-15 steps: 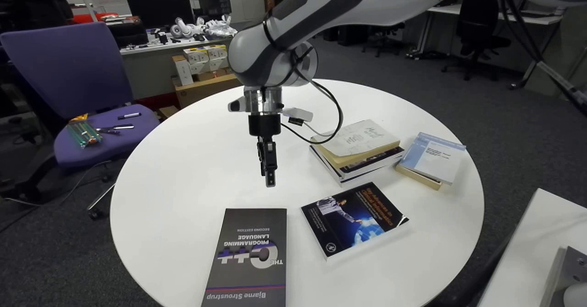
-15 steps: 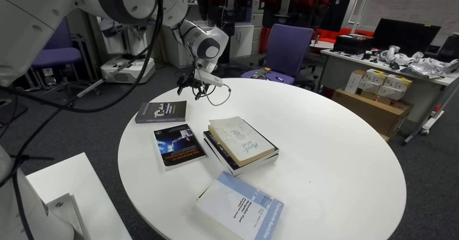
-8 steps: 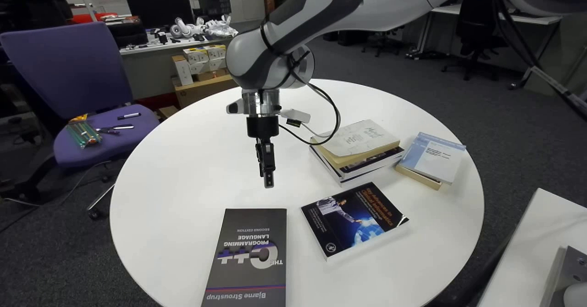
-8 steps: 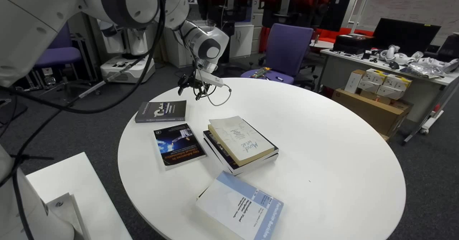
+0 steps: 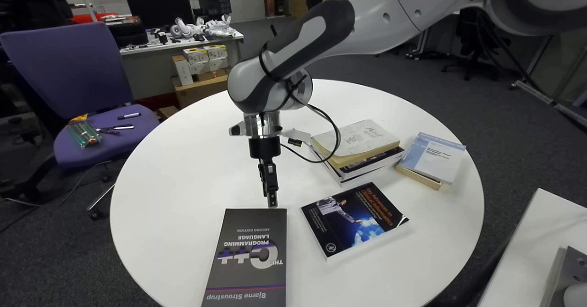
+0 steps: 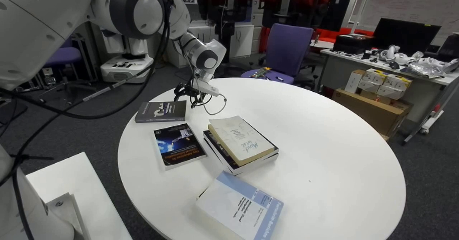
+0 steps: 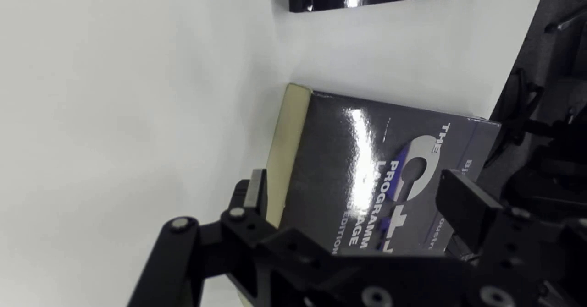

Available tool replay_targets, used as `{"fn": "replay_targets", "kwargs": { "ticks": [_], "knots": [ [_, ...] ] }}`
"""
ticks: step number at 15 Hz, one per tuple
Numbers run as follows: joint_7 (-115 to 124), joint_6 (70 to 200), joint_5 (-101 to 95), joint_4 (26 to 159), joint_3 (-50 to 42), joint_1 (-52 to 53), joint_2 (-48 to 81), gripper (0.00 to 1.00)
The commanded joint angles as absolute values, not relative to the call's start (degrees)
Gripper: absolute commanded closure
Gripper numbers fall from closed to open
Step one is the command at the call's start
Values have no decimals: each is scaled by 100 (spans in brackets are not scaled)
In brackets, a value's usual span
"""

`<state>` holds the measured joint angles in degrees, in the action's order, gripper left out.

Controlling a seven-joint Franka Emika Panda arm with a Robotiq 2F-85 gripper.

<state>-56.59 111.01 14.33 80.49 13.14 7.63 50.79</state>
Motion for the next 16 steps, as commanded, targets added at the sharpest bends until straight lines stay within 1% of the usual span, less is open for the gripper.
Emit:
{"fn": "replay_targets", "kwargs": {
  "ticks": [1,13,14,15,16],
  "knots": [
    [-5560,11067,1271,7787,1468,756,5347,0],
    [-5511,11087,936,7658,1538,950,5610,0],
    [-5562,11104,880,7674,1542,968,5610,25],
    [-5556,11092,796,7675,1521,1008,5610,28],
    [-5563,11096,735,7676,1526,1026,5610,34]
  ]
}}
